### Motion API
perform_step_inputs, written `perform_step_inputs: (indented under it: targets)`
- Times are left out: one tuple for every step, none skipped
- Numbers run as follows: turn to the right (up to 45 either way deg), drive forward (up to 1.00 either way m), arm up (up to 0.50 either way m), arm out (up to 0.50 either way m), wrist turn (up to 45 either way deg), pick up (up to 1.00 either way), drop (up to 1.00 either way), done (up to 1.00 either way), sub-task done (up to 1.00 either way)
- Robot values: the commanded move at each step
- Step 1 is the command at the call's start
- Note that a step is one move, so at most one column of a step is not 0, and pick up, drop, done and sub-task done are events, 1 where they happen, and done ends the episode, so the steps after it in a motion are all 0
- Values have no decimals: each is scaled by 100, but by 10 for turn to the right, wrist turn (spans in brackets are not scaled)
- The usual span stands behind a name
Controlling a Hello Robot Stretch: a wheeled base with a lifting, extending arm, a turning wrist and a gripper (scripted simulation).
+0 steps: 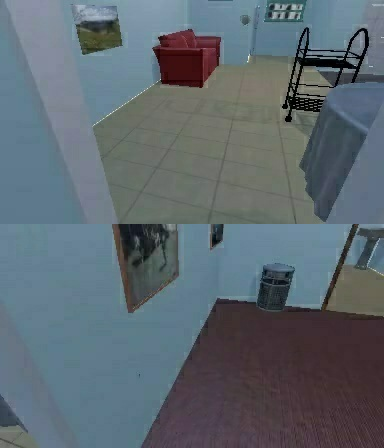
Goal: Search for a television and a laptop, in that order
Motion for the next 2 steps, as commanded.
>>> perform_step_inputs:
  targets:
    - [0, 35, 0, 0, 0, 0, 0, 0, 0]
    - [180, 0, 0, 0, 0, 0, 0, 0, 0]
